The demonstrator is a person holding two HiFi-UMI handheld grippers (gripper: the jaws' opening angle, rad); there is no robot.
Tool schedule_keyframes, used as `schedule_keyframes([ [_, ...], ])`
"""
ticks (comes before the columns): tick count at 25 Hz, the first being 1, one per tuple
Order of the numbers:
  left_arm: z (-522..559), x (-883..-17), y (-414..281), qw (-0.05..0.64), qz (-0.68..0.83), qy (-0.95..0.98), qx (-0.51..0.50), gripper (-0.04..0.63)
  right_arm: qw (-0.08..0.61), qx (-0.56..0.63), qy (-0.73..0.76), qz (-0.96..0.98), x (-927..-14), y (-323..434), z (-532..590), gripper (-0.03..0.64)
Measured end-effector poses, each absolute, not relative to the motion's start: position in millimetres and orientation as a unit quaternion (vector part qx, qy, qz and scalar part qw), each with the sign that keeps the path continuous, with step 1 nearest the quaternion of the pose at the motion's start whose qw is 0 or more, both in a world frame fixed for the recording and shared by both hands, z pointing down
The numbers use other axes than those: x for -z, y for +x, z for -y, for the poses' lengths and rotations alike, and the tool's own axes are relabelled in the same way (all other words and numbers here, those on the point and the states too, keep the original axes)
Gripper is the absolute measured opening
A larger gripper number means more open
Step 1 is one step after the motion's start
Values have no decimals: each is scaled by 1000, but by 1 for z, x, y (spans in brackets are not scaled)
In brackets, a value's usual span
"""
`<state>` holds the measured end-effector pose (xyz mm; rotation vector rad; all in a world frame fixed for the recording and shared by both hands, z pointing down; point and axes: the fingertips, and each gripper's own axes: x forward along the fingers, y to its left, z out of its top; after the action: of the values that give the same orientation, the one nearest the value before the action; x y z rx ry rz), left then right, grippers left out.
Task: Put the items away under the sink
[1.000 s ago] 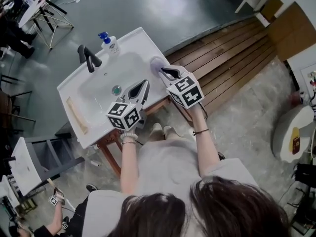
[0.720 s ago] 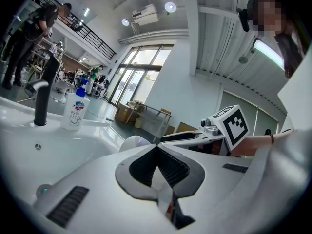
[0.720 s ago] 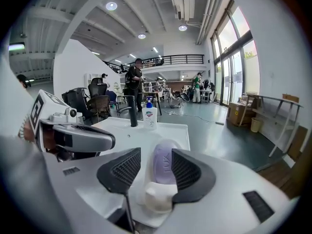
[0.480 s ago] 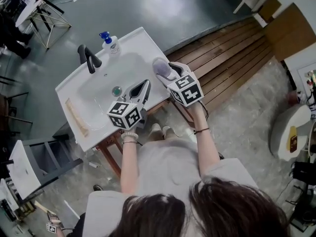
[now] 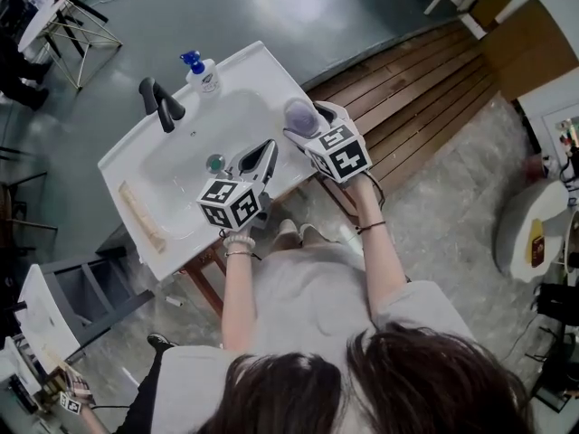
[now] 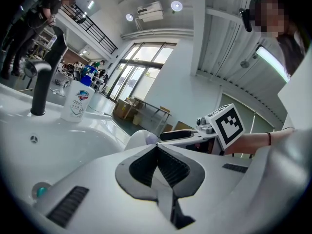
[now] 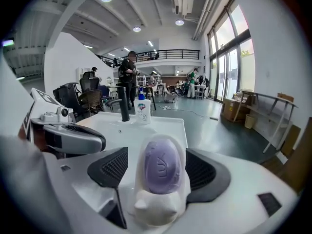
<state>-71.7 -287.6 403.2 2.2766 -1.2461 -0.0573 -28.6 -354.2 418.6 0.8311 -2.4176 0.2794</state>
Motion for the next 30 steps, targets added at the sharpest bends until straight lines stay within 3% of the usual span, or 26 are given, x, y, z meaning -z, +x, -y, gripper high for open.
schedule_keyframes([
  [10, 299, -412, -80, 271, 451, 850, 21, -3, 316, -107, 319, 887, -443, -35, 368, 403],
  [30, 310, -421, -88, 287, 452, 844, 27, -3, 364, -129, 305, 871, -471, -42, 373, 422],
])
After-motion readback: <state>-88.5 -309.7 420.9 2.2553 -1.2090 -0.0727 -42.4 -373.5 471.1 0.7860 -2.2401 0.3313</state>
